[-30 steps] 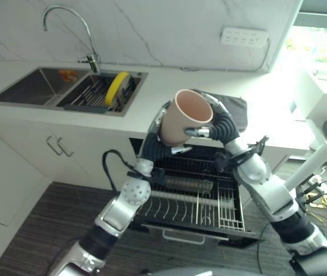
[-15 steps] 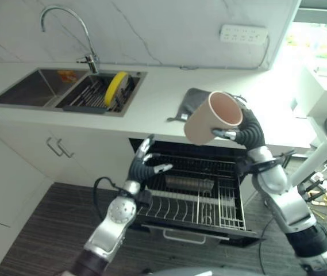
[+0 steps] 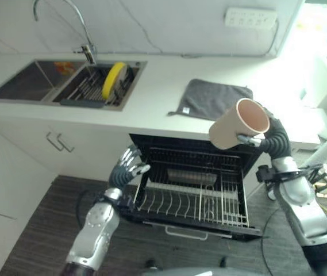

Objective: Place the dishes in the dishwasher.

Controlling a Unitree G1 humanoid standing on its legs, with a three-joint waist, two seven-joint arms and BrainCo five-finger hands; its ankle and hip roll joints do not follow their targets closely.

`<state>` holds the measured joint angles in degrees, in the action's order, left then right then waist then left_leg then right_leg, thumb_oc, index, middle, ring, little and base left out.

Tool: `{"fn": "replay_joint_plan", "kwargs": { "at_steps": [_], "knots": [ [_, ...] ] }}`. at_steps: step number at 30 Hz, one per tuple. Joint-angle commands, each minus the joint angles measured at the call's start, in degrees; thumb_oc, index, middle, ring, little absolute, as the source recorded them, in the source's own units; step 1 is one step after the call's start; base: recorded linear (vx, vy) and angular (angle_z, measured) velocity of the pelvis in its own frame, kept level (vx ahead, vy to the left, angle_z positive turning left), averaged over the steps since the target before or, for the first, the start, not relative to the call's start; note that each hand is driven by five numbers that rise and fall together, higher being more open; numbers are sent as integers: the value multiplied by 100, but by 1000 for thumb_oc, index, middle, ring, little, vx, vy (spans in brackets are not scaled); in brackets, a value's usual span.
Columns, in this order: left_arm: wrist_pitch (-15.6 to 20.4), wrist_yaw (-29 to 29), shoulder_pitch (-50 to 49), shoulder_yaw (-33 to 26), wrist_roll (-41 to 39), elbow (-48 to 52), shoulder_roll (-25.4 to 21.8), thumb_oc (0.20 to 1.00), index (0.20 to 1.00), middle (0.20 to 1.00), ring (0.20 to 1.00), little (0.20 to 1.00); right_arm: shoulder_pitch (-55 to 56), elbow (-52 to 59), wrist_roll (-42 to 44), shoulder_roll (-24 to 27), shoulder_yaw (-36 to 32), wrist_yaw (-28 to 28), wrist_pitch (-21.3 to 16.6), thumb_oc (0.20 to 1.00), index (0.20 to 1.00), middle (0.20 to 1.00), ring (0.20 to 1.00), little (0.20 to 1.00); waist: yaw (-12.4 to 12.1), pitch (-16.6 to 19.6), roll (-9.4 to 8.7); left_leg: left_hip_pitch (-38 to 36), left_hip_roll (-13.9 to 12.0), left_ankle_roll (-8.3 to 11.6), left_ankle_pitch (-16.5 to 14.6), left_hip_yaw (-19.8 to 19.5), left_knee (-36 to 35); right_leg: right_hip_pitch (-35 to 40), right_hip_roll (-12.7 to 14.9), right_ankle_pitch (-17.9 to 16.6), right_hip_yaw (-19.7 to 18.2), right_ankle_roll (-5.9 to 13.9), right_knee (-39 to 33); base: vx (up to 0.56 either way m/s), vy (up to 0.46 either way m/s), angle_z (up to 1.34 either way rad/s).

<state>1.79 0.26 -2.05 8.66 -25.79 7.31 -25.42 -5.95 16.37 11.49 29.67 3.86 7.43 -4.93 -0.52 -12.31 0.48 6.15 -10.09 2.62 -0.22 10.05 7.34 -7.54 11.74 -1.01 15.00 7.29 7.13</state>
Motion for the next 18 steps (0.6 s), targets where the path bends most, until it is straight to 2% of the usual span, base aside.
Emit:
{"fn": "replay_joint_plan", "kwargs": {
  "at_steps": [1, 6, 13, 17, 18],
  "knots": [
    [299, -180, 291, -278, 245, 416, -395, 1000, 1000, 1000, 1000, 1000, -540, 541, 221, 231, -304, -95, -513, 200, 200, 200, 200, 200, 64, -155, -110, 68, -109, 162, -866, -107, 803, -2, 75, 834, -322, -97, 719, -139, 68, -16],
    [428, -134, 684, -237, 1135, 680, -723, 1000, 1000, 1000, 1000, 1000, -842, 554, 134, 317, -219, -89, -564, 200, 200, 200, 200, 200, 156, -483, -79, 789, -72, 121, -1004, -239, 1391, -728, 201, 904, -559, -73, 1258, -144, 55, -13],
    [-54, -254, 862, -340, 1803, 848, -1415, 1000, 1000, 1000, 1000, 1000, -945, 800, -8, 627, -329, 65, -494, 200, 200, 200, 200, 200, 266, -686, 5, 1267, -77, 124, -1086, -277, 1775, -1265, 319, 965, -743, -26, 1692, -46, 36, 4],
    [-548, -479, 683, -445, 2060, 914, -1675, 1000, 1000, 1000, 1000, 1000, -827, 783, -80, 773, -402, 28, -362, 200, 200, 200, 200, 200, 242, -735, 69, 1403, -119, 127, -1088, -209, 1850, -1466, 466, 978, -654, 22, 1877, -19, 55, -5],
    [-1070, -865, 591, -413, 2404, 873, -1868, 1000, 1000, 1000, 1000, 1000, -730, 640, -123, 874, -428, 6, -258, 200, 200, 200, 200, 200, 266, -746, 111, 1447, -104, 121, -1079, -211, 1857, -1522, 468, 971, -698, 32, 1889, -21, 82, -5]
  ]
}}
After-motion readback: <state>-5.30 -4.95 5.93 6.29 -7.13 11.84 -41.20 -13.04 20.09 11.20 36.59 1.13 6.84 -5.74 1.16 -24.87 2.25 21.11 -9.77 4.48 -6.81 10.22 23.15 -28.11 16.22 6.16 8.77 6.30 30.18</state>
